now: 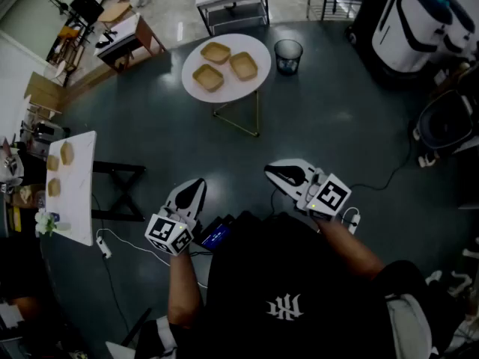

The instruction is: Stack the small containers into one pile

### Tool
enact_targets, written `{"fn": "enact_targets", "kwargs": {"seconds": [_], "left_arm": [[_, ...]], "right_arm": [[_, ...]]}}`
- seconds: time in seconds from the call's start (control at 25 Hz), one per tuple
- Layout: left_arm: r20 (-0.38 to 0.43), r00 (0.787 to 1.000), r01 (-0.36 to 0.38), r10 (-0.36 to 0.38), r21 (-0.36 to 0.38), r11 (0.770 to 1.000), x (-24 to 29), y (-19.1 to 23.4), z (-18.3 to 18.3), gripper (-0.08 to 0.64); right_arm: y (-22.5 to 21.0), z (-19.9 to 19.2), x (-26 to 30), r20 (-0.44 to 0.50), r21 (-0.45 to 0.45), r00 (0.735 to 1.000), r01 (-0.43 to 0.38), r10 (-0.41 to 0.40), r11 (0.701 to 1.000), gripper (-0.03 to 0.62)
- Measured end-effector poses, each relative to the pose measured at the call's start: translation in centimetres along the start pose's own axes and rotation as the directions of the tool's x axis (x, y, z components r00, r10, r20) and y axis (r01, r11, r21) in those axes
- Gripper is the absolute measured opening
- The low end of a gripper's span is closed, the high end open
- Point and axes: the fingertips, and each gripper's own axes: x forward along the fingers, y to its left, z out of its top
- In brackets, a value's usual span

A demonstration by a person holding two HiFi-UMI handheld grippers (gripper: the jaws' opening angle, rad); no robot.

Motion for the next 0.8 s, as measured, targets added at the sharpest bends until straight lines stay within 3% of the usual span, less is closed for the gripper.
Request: {"fn": "enact_targets", "kwargs": {"seconds": [0.44,0.8], "left_arm": [[-0.051,0.999,0.002,-0.001,0.026,1.0,0.1,-2.1,-0.5,0.003],[-0.069,0.997,-0.042,0.041,-0.008,0.999,-1.9,-2.4,-1.1,0.003]], "right_arm": [[0.5,-0.5,-1.4,0.001,0.041,1.0,-0.01,0.01,0.999,0.04],[1.1,-0.9,-0.6,0.009,0.079,0.998,-0.063,0.063,0.995,0.041]]}}
